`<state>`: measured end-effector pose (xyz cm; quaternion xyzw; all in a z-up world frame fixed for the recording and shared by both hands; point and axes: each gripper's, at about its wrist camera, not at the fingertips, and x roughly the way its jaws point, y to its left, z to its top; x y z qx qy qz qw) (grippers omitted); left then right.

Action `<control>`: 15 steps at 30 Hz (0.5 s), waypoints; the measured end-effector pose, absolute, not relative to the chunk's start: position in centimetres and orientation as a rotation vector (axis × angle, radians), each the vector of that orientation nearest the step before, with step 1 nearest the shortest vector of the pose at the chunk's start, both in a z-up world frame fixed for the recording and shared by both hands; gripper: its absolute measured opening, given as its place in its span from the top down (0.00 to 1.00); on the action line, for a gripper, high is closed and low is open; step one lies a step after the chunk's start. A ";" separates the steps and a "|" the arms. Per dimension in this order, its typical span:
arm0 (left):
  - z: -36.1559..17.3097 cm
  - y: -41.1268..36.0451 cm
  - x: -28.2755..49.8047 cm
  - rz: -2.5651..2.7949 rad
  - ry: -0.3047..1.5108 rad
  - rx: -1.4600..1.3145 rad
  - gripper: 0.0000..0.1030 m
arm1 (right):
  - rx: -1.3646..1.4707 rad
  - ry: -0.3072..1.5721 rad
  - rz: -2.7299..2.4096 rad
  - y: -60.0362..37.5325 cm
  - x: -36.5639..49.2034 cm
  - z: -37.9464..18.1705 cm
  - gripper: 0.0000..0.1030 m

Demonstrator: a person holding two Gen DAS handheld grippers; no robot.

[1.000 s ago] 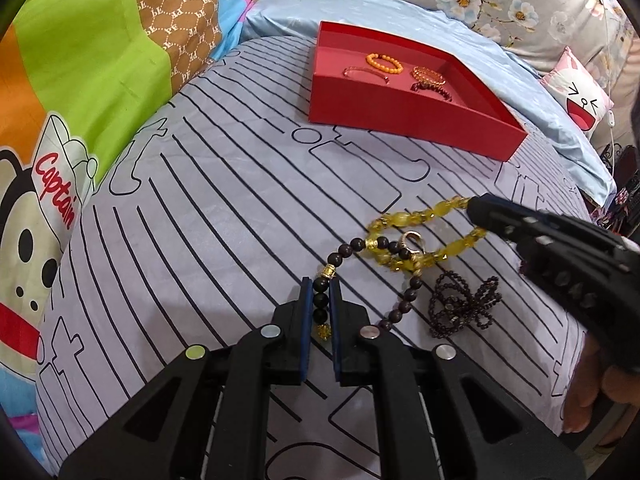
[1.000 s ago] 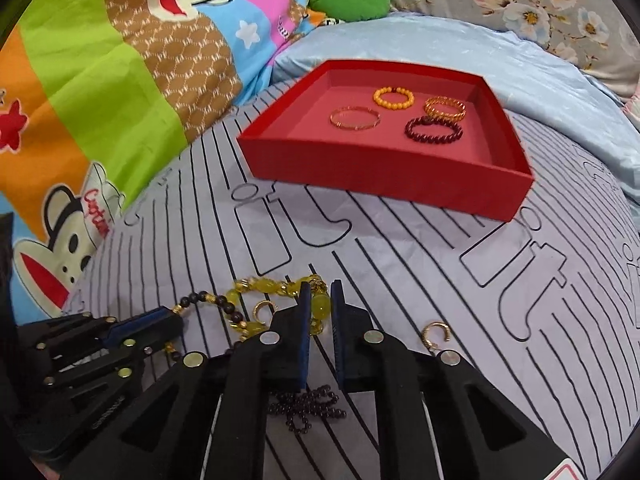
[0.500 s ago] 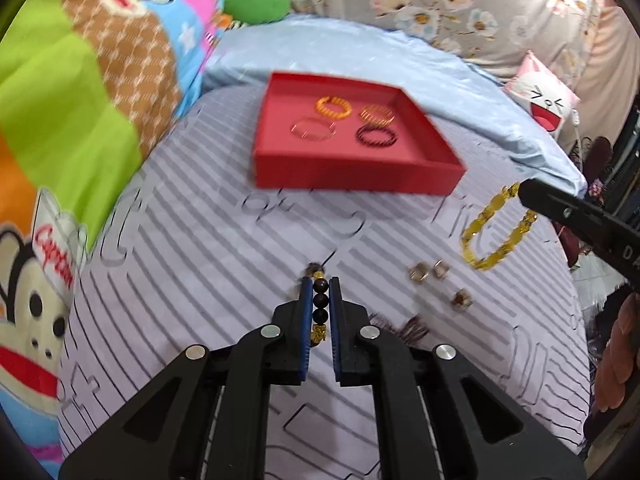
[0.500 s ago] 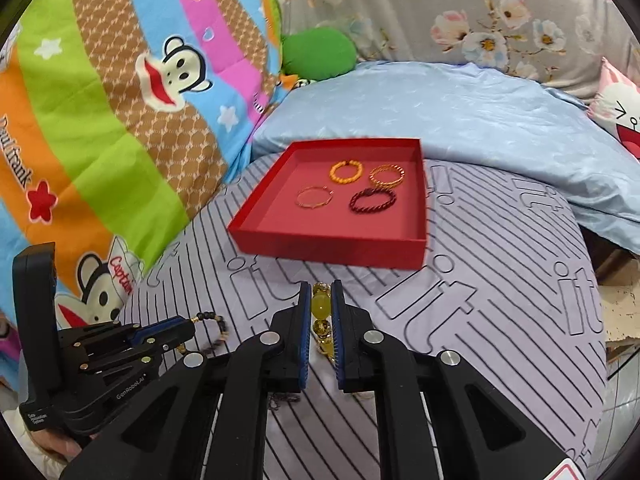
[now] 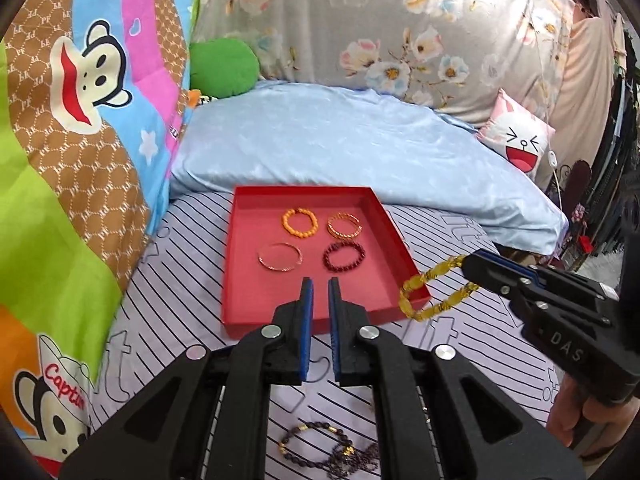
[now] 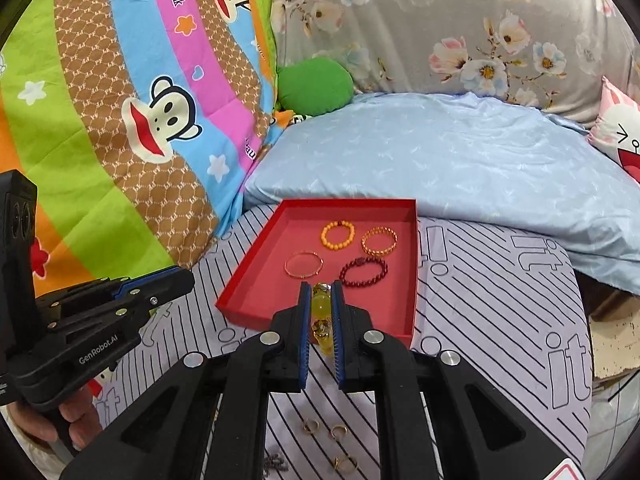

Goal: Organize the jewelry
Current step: 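Carry the black bead bracelet and yellow bead bracelet over the red tray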

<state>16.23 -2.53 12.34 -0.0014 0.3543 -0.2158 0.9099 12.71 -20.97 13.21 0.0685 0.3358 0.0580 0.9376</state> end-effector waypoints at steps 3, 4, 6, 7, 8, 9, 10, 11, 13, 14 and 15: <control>10.1 -1.8 15.8 -0.428 0.784 -0.001 0.77 | 0.130 0.695 0.114 -20.8 12.2 12.7 0.91; 9.1 -1.6 15.5 -0.421 0.805 0.002 0.68 | 0.133 0.707 0.114 -20.8 12.0 12.2 0.91; 6.4 -1.3 14.9 -0.403 0.863 0.015 0.67 | 0.145 0.727 0.115 -20.8 11.5 11.4 0.91; 4.4 -1.2 14.4 -0.393 0.912 0.021 0.67 | 0.154 0.733 0.113 -20.8 11.1 11.0 0.91; 3.5 -1.1 14.2 -0.392 0.937 0.016 0.66 | 0.155 0.742 0.110 -20.7 10.8 10.6 0.91; 2.3 -0.9 13.8 -0.391 0.966 0.006 0.64 | 0.156 0.754 0.105 -20.7 10.4 10.1 0.91; 0.9 -0.8 13.2 -0.382 0.998 0.003 0.61 | 0.158 0.760 0.104 -20.7 10.1 9.8 0.91; 0.1 -0.8 12.9 -0.372 1.015 0.011 0.61 | 0.162 0.767 0.105 -20.7 9.8 9.6 0.91; -1.4 -1.0 12.5 -0.349 1.044 0.032 0.61 | 0.172 0.782 0.105 -20.7 9.2 9.1 0.91; -2.0 -1.0 12.3 -0.344 1.054 0.036 0.61 | 0.176 0.786 0.106 -20.7 9.1 8.9 0.91; -2.3 -1.0 12.0 -0.339 1.035 0.042 0.62 | 0.181 0.790 0.106 -20.6 8.9 8.7 0.91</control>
